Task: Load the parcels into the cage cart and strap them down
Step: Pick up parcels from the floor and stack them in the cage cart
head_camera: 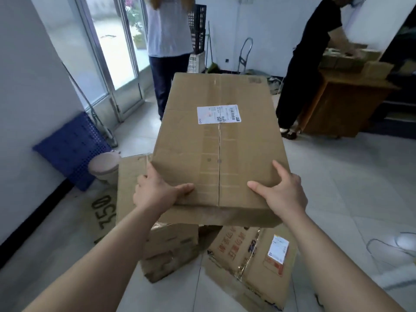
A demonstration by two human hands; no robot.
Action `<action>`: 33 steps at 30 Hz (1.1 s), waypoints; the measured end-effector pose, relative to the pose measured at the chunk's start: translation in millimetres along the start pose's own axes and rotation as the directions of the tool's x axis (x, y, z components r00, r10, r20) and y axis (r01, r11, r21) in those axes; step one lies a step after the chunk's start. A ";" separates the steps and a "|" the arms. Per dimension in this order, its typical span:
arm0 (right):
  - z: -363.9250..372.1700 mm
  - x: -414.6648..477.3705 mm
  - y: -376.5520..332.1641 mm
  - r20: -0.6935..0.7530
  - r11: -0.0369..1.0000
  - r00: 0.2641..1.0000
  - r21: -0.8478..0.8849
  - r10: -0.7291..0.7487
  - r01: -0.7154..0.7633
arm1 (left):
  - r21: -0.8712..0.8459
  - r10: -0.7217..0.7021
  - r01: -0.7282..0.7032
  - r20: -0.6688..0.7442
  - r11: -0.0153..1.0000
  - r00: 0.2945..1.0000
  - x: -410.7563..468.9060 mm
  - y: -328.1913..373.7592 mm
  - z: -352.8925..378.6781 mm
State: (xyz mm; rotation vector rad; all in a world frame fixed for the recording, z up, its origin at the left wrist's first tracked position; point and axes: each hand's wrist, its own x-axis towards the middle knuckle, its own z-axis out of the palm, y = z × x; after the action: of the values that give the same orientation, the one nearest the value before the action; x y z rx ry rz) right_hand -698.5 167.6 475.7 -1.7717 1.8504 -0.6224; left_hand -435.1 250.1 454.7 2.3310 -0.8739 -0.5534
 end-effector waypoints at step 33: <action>189.1 -434.1 -324.6 0.517 0.385 0.139 0.406 -0.845 0.829 | -0.657 -0.784 0.442 -0.583 0.610 0.216 -379.2 -380.0 -317.1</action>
State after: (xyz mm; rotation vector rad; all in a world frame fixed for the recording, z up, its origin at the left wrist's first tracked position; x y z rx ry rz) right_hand -315.8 588.0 554.8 -2.4992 0.1632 -0.2393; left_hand -352.6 865.6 510.4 2.0855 0.6943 0.2099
